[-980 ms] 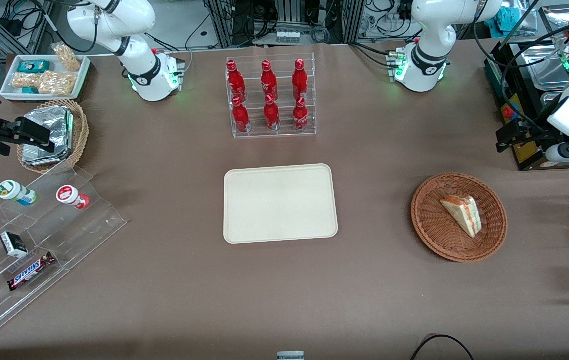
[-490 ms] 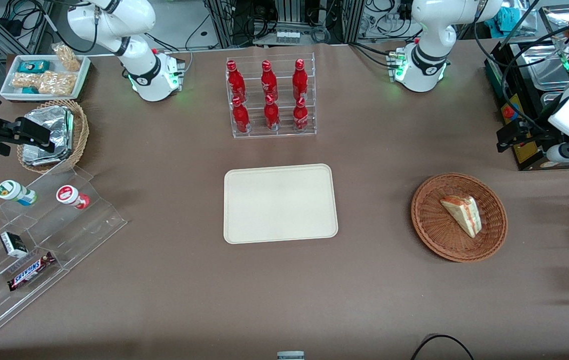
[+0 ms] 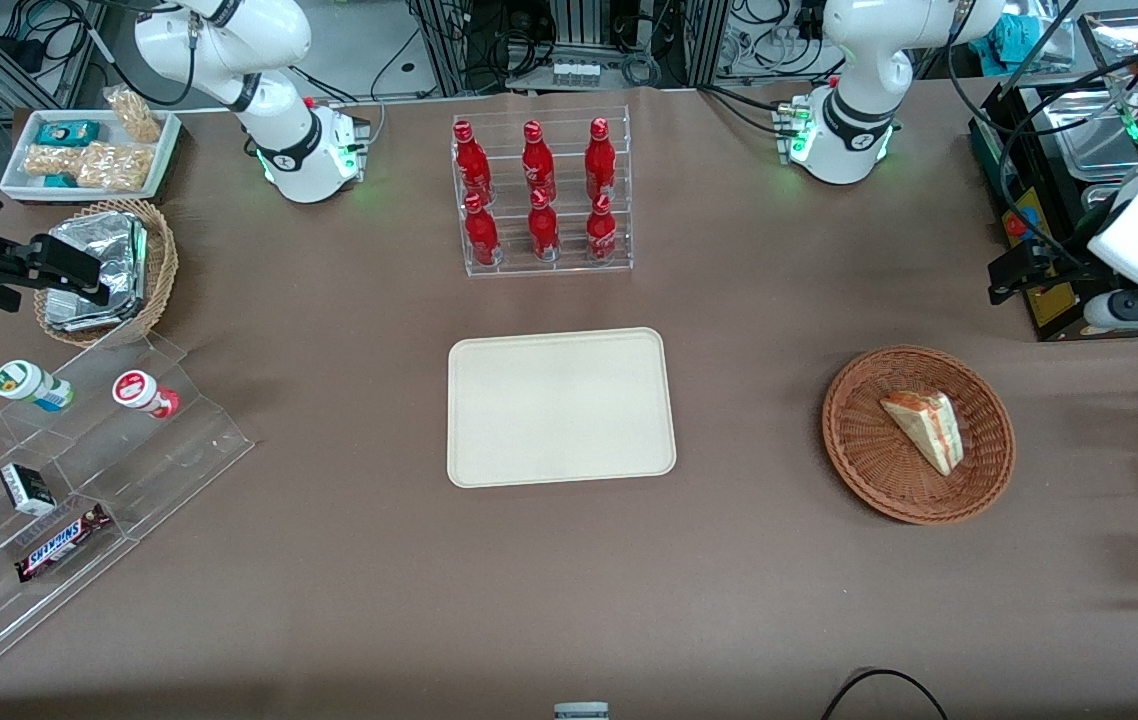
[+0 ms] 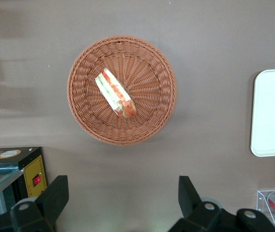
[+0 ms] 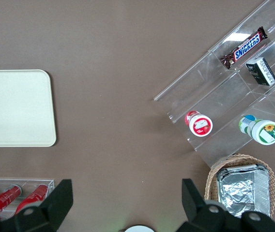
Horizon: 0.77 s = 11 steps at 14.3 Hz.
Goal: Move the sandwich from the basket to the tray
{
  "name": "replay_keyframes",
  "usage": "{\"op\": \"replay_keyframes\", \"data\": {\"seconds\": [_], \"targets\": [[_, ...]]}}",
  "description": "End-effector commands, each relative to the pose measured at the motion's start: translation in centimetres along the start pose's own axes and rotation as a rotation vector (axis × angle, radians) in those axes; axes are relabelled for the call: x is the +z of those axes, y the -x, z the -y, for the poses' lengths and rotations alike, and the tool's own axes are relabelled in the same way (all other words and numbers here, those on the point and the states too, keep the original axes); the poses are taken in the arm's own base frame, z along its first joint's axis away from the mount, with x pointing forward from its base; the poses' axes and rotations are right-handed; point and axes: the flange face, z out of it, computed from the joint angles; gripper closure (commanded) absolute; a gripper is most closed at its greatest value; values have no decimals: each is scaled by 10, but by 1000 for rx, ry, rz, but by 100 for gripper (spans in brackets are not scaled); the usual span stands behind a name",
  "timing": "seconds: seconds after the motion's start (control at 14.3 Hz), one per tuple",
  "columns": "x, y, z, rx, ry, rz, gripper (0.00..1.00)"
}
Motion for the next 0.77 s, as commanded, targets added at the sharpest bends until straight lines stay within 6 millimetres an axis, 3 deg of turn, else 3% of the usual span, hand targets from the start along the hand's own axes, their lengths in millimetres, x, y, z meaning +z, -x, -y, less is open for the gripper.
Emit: {"op": "replay_keyframes", "data": {"seconds": [0.0, 0.21, 0.42, 0.56, 0.7], "targets": [[27, -9, 6, 0, 9, 56, 0], [78, -26, 24, -32, 9, 68, 0], [149, -35, 30, -39, 9, -5, 0], [195, -32, 48, -73, 10, -63, 0], [232, -27, 47, -92, 20, -116, 0]]}}
